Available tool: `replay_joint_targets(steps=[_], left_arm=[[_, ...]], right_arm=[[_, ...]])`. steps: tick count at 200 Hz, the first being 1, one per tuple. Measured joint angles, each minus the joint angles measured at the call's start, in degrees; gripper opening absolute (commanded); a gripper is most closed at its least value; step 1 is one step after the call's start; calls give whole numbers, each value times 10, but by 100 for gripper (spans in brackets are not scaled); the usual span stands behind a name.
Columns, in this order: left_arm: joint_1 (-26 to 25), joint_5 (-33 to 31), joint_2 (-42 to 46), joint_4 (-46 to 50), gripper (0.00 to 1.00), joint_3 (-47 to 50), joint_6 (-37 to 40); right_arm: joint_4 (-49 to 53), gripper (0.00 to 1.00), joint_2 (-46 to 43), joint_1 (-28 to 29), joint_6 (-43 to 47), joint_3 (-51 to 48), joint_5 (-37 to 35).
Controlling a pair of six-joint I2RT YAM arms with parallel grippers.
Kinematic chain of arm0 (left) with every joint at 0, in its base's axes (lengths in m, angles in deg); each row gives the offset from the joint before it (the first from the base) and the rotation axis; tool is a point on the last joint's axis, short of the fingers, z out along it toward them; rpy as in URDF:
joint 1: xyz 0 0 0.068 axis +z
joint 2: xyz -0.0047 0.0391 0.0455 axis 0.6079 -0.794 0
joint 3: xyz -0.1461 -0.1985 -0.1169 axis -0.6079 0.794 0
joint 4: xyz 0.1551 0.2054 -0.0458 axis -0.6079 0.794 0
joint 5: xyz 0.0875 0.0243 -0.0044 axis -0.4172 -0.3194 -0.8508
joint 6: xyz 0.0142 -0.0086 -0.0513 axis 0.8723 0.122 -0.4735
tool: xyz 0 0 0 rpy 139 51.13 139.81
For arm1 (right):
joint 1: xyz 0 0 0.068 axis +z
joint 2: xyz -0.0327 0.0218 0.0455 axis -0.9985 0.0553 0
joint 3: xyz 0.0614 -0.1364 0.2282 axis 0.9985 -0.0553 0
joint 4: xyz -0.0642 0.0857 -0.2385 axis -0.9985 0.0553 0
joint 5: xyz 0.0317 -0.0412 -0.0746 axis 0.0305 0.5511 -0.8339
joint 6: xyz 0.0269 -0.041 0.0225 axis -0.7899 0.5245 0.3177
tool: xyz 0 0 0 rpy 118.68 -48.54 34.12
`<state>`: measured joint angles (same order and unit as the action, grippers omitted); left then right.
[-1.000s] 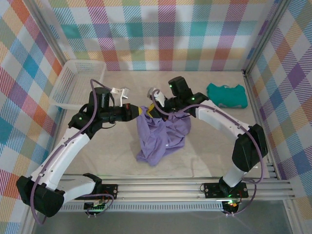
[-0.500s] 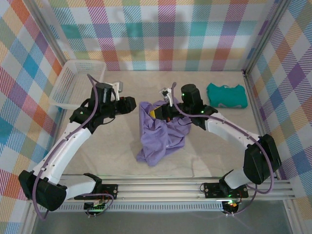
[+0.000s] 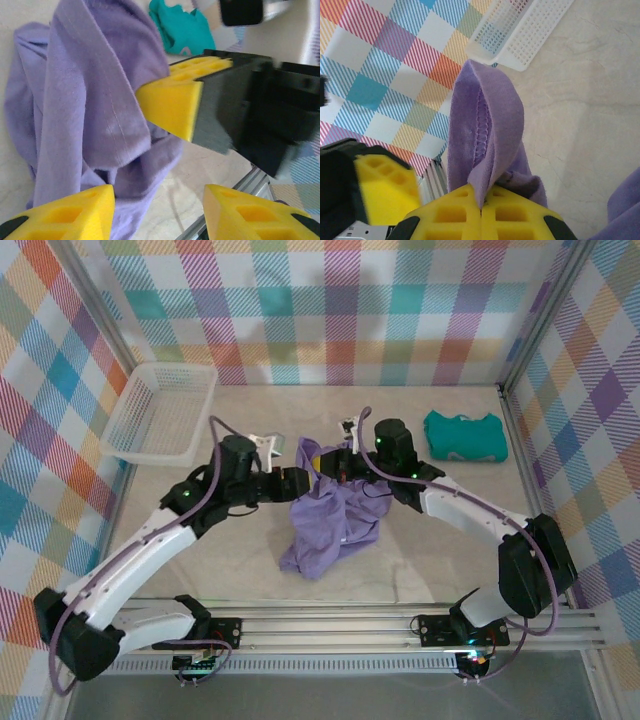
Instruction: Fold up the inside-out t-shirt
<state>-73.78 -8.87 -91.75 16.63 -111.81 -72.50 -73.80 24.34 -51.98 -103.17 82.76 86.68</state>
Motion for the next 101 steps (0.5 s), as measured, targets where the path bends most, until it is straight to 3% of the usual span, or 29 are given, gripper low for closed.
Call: replay_joint_targets(steps=[60, 101], left_arm=[[0, 1, -63, -20, 42, -7, 9], [0, -7, -94, -25, 21, -16, 22]], right_arm=[[-7, 0, -16, 0, -12, -14, -10], [-7, 0, -24, 0, -12, -14, -12]])
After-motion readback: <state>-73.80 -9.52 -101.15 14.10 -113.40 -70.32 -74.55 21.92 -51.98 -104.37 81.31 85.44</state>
